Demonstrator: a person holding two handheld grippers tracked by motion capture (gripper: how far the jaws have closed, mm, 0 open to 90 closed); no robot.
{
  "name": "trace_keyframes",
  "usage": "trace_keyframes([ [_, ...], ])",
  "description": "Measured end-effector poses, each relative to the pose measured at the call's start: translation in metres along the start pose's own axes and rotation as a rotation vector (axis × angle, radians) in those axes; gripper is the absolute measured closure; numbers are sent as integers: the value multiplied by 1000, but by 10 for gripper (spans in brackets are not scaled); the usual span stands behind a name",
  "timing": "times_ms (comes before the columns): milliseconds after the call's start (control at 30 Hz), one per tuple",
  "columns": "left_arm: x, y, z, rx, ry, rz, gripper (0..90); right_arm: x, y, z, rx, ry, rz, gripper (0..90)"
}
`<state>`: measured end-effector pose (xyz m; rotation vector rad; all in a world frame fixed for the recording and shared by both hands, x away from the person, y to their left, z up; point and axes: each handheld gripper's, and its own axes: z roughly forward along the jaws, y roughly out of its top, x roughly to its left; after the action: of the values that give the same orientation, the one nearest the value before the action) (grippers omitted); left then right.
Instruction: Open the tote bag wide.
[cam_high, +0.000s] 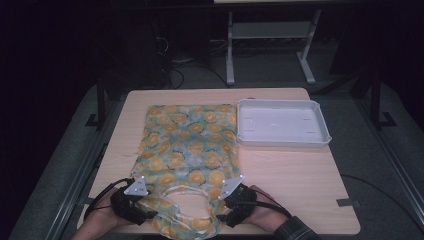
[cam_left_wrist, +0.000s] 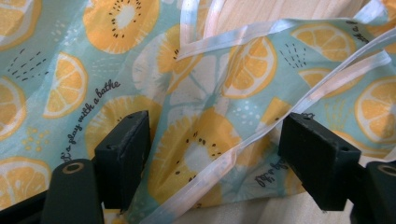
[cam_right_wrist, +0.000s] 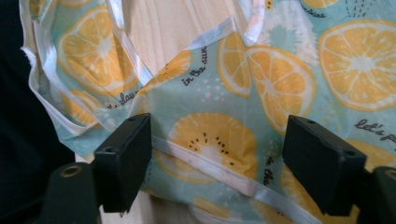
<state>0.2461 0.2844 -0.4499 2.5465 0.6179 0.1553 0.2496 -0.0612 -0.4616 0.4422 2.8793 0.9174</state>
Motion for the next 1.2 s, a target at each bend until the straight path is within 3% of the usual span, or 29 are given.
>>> trace_keyframes([
  [233,1,0,-3,-10,-12,-11,456,-6,-2,-4,-6,-5,3,382],
  [533,6,0,-3,-37,-72,-80,715,-15,-6,-10,-7,-9,22,613],
  [867,9,2,-2,-25,-95,-79,861,-24,-8,-11,-9,11,31,851],
  [1000,9,2,-1,-30,-110,-94,882,-22,-7,-11,-6,14,15,883],
  [1200,8,1,-2,-21,-145,-104,888,-24,-8,-13,-1,35,31,890],
])
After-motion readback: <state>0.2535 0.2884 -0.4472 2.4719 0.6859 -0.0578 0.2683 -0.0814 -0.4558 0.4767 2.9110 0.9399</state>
